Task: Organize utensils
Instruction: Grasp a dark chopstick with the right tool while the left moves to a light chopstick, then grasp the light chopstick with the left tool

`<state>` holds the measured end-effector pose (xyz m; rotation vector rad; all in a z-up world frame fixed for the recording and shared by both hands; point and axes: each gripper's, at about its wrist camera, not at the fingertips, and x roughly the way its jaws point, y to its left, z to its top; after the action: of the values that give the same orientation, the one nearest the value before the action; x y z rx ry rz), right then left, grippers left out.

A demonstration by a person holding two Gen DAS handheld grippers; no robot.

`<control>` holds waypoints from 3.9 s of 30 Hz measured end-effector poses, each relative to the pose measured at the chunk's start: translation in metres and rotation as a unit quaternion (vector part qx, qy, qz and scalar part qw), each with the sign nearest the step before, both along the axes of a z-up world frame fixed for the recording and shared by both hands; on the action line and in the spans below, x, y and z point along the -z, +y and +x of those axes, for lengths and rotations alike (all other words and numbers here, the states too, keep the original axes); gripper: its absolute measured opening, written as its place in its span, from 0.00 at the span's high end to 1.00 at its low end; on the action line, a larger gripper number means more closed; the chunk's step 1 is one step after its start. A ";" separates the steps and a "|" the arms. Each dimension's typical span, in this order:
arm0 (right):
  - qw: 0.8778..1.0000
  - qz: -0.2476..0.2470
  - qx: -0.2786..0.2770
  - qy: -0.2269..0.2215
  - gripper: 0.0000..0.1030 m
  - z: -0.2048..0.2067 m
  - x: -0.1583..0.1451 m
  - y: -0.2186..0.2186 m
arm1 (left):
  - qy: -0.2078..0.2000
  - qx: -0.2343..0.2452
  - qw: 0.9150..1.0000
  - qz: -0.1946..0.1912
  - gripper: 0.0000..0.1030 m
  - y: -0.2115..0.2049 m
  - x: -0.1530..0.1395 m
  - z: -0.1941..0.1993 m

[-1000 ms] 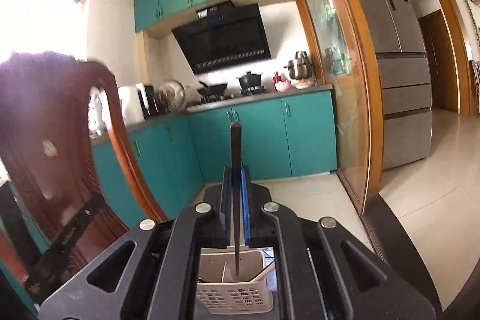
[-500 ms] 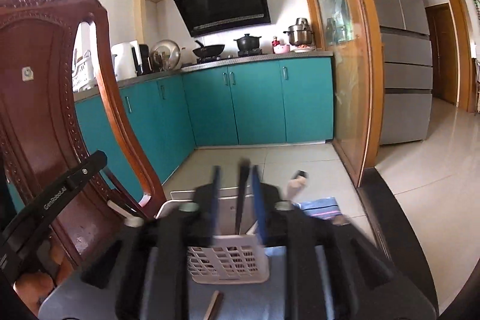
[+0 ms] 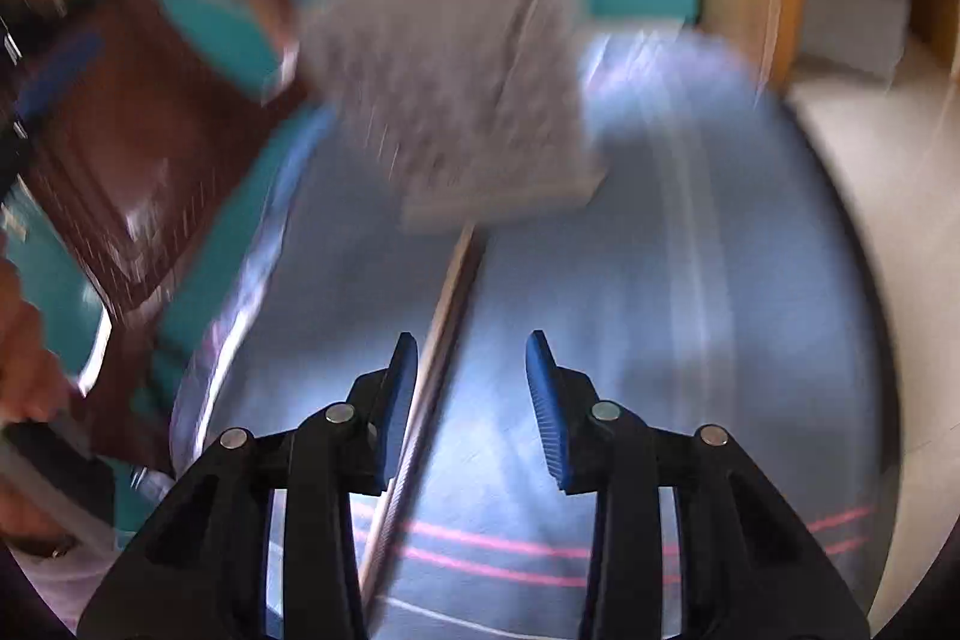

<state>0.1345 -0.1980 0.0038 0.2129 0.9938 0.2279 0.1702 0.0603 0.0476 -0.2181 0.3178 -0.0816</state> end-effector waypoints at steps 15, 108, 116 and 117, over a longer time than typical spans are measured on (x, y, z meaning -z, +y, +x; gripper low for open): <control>0.999 -0.009 0.001 0.030 0.89 0.000 0.033 0.025 | 0.024 0.001 1.000 0.011 0.59 0.004 0.007 0.004; 0.991 -0.075 0.105 0.022 0.61 -0.001 0.028 -0.070 | 0.300 0.154 0.928 0.157 0.80 -0.129 0.152 0.024; 0.990 -0.105 0.094 0.021 0.61 0.002 0.033 -0.064 | 0.286 0.181 0.929 0.152 0.91 -0.135 0.149 0.021; 0.990 -0.105 0.094 0.020 0.61 0.002 0.033 -0.064 | 0.284 0.180 0.930 0.151 0.92 -0.135 0.148 0.021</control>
<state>0.1370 -0.2616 -0.0296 0.1169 1.0239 -0.0536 0.1913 -0.0745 -0.1008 0.1343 0.9419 -0.3322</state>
